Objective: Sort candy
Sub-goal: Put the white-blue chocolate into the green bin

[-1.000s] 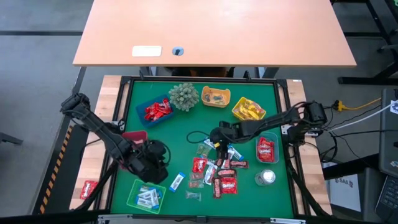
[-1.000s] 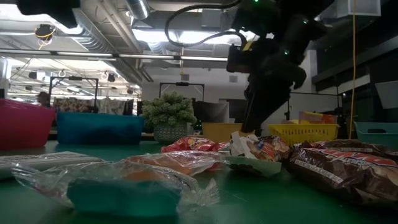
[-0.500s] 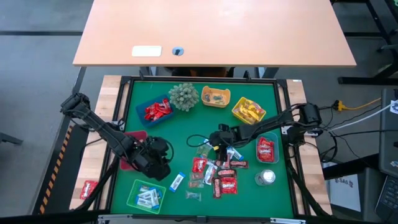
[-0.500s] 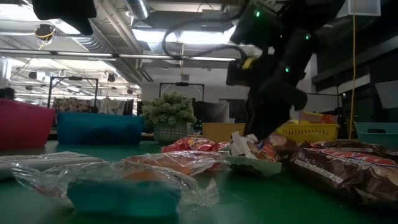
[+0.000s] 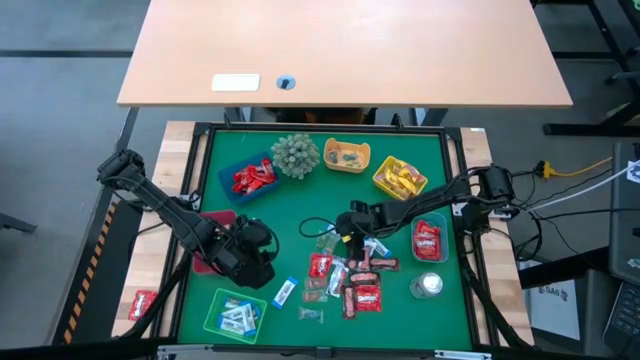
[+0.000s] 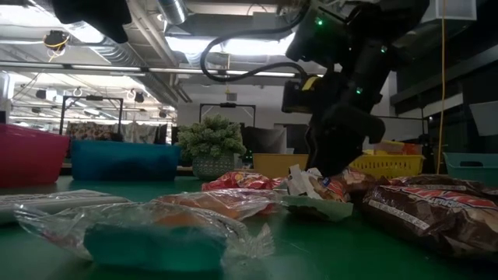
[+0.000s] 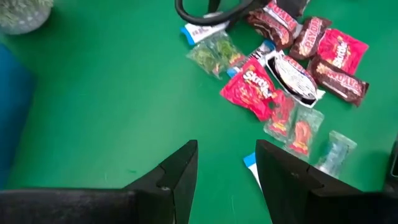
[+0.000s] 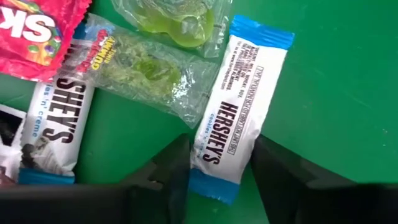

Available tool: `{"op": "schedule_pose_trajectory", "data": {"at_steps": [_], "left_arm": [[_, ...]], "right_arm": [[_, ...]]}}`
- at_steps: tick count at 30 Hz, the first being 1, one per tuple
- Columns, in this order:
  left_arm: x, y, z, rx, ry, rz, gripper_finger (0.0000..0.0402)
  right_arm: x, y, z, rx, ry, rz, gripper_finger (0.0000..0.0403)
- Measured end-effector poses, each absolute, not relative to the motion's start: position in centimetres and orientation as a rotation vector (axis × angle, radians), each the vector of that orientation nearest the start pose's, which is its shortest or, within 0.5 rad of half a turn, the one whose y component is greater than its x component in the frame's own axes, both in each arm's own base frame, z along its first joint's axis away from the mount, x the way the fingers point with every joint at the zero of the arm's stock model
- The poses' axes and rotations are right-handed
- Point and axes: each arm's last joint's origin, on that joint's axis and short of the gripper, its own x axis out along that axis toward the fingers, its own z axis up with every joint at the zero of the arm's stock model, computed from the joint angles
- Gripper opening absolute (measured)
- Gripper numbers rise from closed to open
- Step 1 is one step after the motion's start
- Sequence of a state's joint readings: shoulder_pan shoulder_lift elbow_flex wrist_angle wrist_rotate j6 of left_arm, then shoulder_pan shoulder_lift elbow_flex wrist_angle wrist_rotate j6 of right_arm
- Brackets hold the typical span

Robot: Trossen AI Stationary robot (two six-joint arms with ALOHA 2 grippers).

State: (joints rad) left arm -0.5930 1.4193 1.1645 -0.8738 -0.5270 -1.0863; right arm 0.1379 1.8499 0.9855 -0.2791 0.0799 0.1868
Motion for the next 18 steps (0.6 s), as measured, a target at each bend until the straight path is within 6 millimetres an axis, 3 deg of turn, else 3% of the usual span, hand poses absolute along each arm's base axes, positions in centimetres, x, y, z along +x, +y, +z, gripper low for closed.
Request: {"op": "schedule_pose_trajectory", "data": {"at_steps": [7,18], "left_arm": [[23.4,-14.0,27.7,-0.362,0.837,0.43,0.0147],[24.2,-14.2,28.3,-0.154,0.738,0.357,0.0147]], "right_arm": [[33.4,4.4,12.6,0.035,1.128,-0.048,0.0107],[32.5,4.2,15.4,0.035,1.076,-0.052,0.0133]]}}
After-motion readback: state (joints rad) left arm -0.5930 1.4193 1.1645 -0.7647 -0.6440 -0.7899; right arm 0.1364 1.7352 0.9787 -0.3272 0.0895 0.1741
